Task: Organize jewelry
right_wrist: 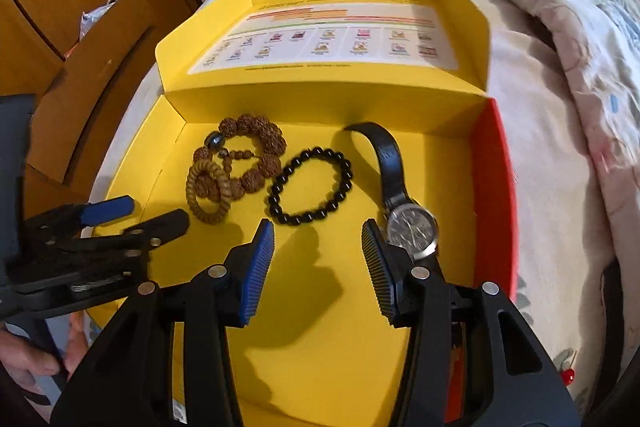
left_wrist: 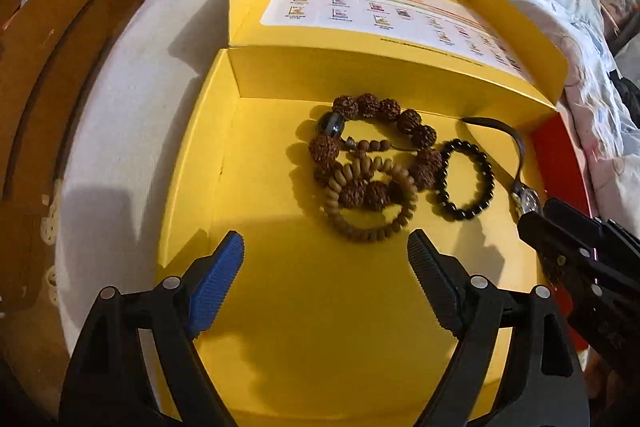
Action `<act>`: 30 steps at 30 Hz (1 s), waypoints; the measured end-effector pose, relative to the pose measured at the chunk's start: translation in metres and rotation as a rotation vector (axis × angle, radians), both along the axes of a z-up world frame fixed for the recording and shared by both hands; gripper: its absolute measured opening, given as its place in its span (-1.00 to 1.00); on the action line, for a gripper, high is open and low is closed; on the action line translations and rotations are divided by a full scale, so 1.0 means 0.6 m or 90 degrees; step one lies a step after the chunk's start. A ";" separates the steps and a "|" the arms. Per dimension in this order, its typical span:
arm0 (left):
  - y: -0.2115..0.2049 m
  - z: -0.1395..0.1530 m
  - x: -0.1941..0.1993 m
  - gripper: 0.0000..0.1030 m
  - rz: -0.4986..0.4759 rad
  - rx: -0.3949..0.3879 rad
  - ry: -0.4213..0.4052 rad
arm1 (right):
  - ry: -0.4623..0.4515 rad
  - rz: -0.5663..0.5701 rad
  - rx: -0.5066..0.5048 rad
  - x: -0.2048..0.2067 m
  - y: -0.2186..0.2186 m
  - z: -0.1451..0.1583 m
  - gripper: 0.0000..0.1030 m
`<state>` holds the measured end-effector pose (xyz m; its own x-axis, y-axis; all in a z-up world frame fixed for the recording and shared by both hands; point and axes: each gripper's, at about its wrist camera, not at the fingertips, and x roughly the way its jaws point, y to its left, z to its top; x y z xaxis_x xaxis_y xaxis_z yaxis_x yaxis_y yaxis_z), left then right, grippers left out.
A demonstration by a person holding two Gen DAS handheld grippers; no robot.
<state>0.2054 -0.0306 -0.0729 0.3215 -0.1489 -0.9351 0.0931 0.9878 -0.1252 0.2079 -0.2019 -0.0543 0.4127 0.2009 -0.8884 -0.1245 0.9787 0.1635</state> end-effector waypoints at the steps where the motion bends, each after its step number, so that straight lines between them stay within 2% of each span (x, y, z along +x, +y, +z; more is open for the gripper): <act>1: -0.001 -0.005 0.005 0.60 0.000 0.001 0.004 | 0.005 -0.003 -0.011 0.006 0.001 -0.003 -0.04; 4: -0.005 -0.015 0.012 0.59 -0.006 0.007 0.003 | 0.011 -0.018 -0.009 0.018 -0.006 -0.008 -0.04; 11: -0.015 -0.030 0.016 0.59 -0.023 0.005 0.005 | 0.018 0.003 0.014 0.044 0.005 -0.024 -0.04; 14: -0.014 -0.034 0.018 0.55 -0.024 0.004 0.012 | 0.015 -0.002 -0.014 0.056 0.018 -0.029 -0.04; 21: -0.010 -0.034 0.020 0.54 -0.021 -0.002 0.021 | 0.041 -0.024 -0.037 0.077 0.011 -0.046 -0.04; 30: -0.020 -0.044 0.031 0.51 -0.024 -0.002 0.034 | 0.059 -0.023 -0.040 0.092 0.022 -0.066 -0.04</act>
